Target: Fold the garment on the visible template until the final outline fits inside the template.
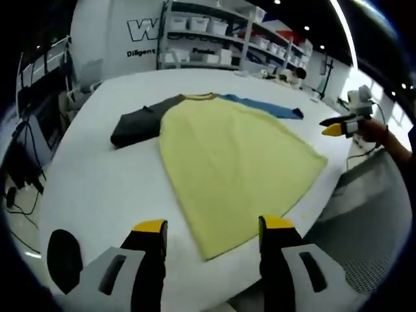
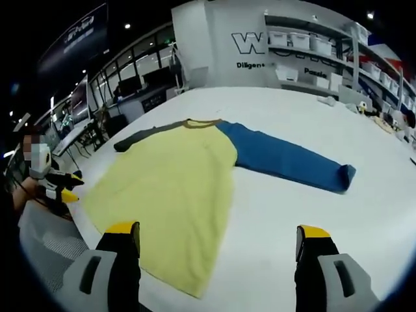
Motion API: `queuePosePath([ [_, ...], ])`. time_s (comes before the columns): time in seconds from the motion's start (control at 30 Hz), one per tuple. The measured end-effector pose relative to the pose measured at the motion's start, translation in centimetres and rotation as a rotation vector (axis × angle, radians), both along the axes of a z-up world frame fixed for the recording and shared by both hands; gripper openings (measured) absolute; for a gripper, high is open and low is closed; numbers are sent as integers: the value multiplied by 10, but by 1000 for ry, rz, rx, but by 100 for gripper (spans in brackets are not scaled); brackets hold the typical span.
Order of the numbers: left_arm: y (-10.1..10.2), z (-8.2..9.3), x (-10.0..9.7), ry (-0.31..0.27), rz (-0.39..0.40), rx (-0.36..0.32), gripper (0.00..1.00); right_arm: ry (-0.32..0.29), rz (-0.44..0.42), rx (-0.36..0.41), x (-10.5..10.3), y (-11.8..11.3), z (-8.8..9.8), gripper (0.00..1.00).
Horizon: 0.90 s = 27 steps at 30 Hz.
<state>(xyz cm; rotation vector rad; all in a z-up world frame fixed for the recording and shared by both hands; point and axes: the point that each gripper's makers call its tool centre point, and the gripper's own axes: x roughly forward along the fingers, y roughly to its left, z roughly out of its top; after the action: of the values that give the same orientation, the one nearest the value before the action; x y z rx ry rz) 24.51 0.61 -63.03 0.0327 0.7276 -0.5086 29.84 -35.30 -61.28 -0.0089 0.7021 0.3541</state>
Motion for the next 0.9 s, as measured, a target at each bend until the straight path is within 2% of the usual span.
queuePosePath([
  [0.2,-1,11,3,-49,27,-28,83,-35,-46,-10,15,-30,16,99],
  [0.37,-1,13,5,-61,56,-57,99,-64,-89,-30,32,-55,26,98],
  [0.43,0,13,3,-60,58,-54,99,-70,-105,-17,38,-64,29,97],
  [0.53,4,14,3,-76,44,-8,99,-85,-114,-7,48,-73,36,97],
  [0.67,1,14,0,-69,49,-52,99,-94,-123,-10,61,-83,42,97],
  [0.77,0,15,-2,-68,56,-57,99,-102,-127,-19,70,-91,44,98],
  [0.9,-2,23,-2,-89,73,-74,99,-99,-127,-41,80,-104,39,98],
])
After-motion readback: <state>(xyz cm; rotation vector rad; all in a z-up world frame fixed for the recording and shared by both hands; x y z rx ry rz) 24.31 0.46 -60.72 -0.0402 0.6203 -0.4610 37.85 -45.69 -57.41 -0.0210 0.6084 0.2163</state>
